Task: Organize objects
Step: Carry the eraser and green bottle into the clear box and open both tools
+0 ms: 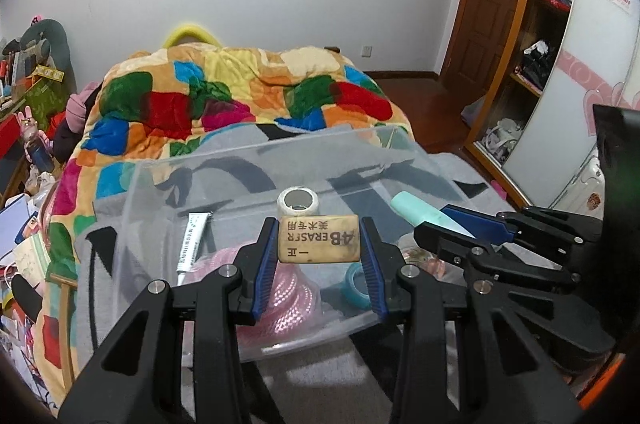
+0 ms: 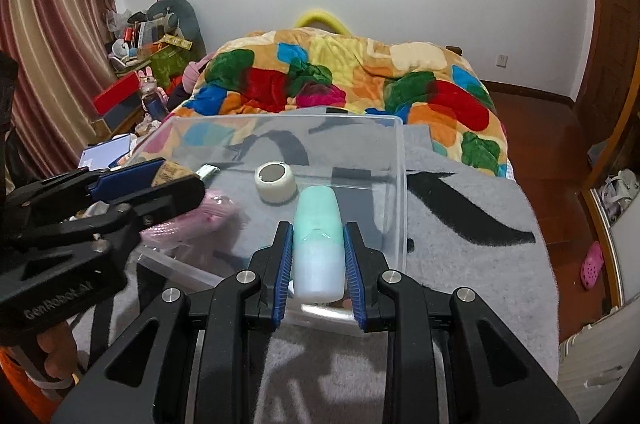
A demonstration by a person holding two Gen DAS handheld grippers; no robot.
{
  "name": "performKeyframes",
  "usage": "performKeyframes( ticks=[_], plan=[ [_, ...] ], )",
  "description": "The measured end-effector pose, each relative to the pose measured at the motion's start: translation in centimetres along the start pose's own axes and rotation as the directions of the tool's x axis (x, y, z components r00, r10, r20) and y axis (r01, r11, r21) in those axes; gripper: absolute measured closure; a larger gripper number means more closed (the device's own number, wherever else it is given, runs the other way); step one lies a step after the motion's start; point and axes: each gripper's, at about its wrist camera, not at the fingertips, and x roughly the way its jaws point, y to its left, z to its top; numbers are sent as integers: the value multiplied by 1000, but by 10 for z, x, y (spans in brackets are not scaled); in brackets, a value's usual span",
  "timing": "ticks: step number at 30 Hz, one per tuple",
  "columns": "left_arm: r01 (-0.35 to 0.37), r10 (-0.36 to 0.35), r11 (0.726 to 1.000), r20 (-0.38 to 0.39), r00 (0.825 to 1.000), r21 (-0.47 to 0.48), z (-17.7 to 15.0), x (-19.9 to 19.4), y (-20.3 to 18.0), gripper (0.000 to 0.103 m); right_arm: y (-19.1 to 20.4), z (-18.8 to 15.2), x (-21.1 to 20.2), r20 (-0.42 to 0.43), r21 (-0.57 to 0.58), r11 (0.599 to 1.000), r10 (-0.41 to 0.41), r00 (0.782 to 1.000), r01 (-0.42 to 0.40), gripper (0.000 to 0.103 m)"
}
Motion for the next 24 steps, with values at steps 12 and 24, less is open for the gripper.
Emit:
performKeyframes(
  ticks=[12, 24],
  plan=[
    [39, -40, 999, -53, 998, -23, -4, 9, 1, 58, 5, -1, 5, -17, -31, 999, 13, 1000, -13, 80],
    [-5, 7, 1000, 113, 994, -19, -29, -57, 3, 41, 12, -12, -45, 79, -26, 997, 68, 995, -66, 53]
  ],
)
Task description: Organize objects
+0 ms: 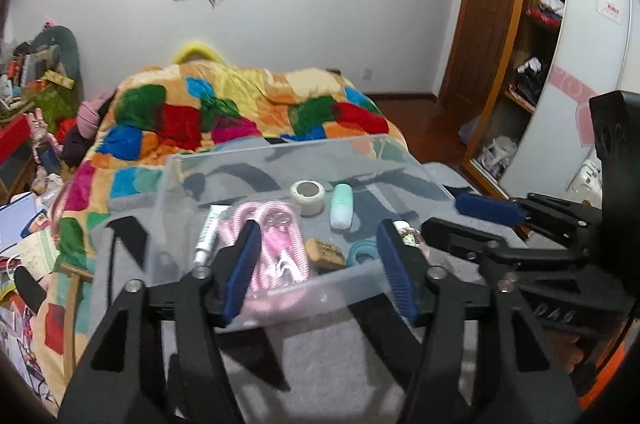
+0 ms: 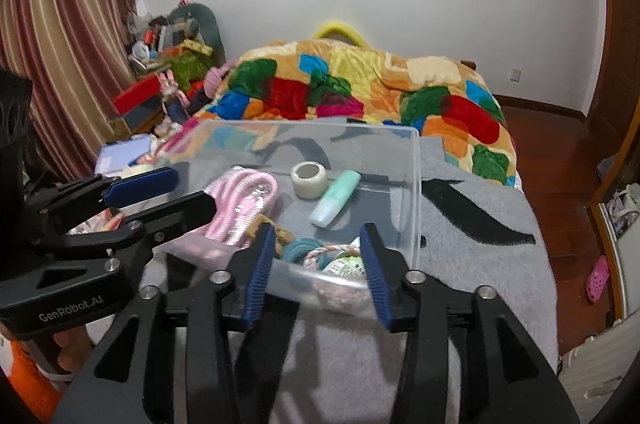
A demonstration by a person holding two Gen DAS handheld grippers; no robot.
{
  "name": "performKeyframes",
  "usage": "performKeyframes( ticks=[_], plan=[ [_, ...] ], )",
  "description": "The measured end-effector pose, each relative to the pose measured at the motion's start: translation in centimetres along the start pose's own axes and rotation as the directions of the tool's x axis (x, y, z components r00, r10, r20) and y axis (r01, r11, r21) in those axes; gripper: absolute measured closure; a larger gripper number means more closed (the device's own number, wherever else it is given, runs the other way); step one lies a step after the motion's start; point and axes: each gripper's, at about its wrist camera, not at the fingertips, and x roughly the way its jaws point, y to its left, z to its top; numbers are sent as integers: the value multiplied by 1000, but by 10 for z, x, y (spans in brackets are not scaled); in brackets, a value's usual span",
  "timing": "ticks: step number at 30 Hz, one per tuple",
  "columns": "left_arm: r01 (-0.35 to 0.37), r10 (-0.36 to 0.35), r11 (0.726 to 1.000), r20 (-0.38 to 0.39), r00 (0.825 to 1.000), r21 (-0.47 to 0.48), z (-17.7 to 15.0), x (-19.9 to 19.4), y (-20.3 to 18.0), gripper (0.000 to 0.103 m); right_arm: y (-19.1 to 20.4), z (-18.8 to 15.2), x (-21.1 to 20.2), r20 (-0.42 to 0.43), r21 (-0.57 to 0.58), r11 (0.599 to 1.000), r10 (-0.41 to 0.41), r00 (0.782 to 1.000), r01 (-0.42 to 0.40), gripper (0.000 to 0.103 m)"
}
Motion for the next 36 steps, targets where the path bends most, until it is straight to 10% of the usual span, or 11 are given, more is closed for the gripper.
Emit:
performKeyframes(
  ticks=[8, 36],
  plan=[
    [-16, 17, 999, 33, 999, -42, -27, -21, 12, 23, 12, -18, -27, 73, -12, 1000, 8, 997, -7, 32],
    [-46, 47, 998, 34, 998, -38, -60, -23, 6, 19, 27, -50, -24, 67, -62, 998, -7, 998, 11, 32]
  ],
)
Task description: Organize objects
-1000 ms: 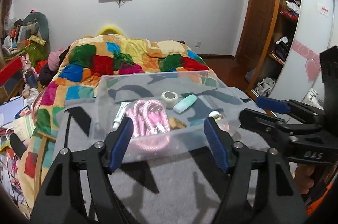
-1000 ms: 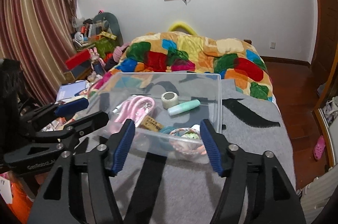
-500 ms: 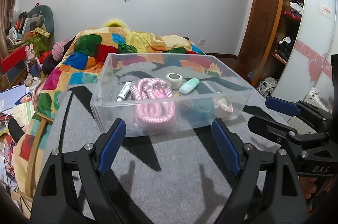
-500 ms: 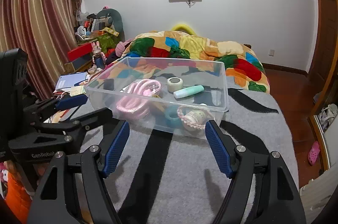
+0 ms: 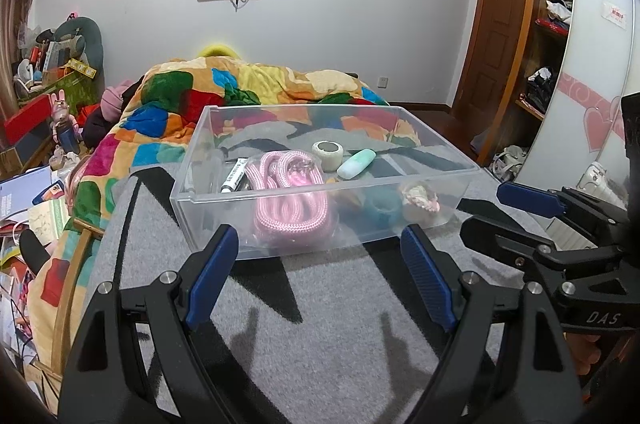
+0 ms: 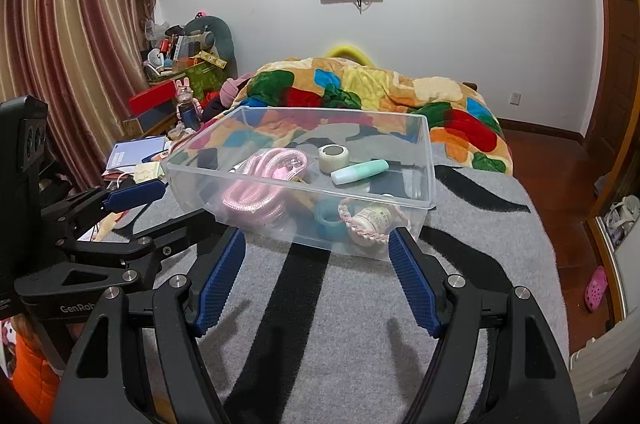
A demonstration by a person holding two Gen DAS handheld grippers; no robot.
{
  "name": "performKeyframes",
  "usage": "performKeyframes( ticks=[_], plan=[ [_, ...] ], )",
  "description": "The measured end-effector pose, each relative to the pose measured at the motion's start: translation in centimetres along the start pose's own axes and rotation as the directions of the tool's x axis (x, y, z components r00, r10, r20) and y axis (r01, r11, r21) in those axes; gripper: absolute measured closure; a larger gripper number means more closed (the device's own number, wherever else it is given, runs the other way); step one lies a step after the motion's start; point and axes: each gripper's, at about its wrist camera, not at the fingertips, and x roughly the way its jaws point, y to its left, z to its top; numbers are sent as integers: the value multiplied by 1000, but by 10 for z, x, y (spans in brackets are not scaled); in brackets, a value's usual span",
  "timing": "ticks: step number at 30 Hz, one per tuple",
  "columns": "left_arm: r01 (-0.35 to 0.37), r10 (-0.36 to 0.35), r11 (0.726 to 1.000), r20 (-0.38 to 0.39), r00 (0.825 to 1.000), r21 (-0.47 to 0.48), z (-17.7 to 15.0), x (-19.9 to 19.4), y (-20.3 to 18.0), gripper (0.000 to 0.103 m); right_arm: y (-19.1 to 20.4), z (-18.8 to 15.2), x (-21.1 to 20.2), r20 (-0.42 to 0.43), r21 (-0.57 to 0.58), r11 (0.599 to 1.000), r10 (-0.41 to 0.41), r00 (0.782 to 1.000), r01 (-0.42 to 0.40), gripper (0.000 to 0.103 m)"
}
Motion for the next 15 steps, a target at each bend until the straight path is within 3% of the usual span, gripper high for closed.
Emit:
performKeyframes(
  ticks=[15],
  plan=[
    [-1, 1, 1000, -1, 1000, 0, 0, -1, 0, 18, 1, -2, 0, 2, 0, 1000, 4, 1000, -4, 32]
  ],
)
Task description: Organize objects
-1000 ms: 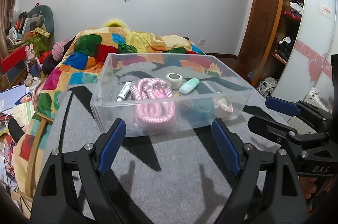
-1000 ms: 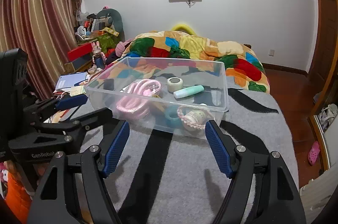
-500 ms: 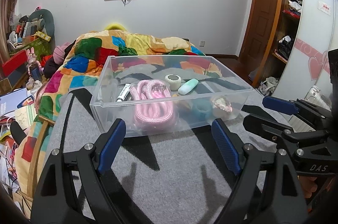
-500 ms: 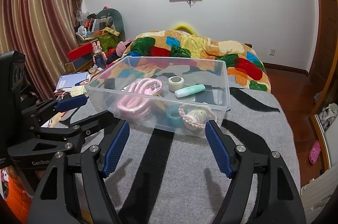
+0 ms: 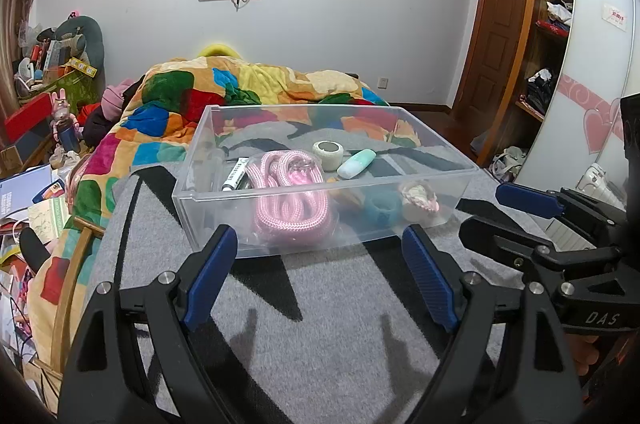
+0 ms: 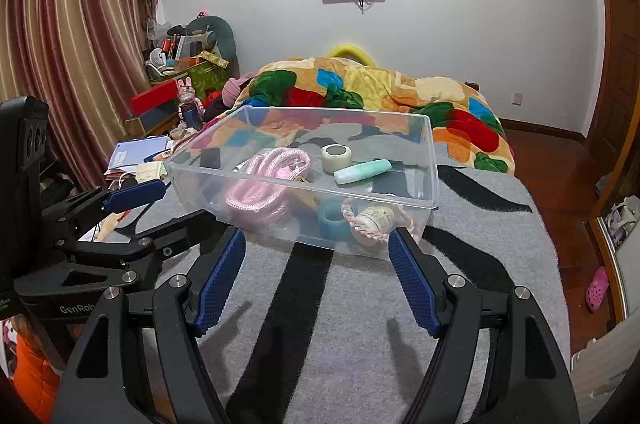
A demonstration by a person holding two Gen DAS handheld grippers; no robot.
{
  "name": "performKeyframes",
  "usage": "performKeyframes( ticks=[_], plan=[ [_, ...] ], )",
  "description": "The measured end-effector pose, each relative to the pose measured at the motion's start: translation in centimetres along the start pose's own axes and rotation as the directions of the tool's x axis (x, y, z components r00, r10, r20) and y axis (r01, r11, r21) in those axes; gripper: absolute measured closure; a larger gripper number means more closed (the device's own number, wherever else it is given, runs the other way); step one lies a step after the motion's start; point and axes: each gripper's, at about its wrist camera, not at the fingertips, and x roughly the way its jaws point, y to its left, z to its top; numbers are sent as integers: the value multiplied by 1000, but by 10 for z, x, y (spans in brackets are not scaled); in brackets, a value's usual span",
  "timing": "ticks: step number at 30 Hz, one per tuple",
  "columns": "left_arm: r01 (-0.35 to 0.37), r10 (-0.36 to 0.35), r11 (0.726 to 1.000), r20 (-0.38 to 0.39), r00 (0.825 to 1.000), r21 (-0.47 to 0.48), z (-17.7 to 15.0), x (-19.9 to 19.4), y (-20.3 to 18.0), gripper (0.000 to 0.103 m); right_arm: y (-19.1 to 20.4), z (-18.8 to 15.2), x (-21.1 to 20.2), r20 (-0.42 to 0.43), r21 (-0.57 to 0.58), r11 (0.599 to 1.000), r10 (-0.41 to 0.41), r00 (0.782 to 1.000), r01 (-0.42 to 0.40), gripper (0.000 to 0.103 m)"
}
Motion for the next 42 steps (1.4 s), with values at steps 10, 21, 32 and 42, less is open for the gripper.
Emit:
performKeyframes(
  ticks=[10, 21, 32, 42],
  plan=[
    [3, -3, 1000, 7, 1000, -3, -2, -4, -2, 15, 0, 0, -1, 1, 3, 1000, 2, 1000, -2, 32],
    [5, -5, 1000, 3, 1000, -7, -1, -4, -2, 14, 0, 0, -1, 1, 3, 1000, 1, 1000, -1, 32],
    [1, 0, 1000, 3, 1000, -24, -2, -5, 1, 9, -1, 0, -1, 1, 3, 1000, 1, 1000, -1, 32],
    [-2, 2, 1000, 1, 1000, -28, -1, -4, 2, 9, -1, 0, -2, 1, 4, 1000, 1, 1000, -1, 32]
  ],
)
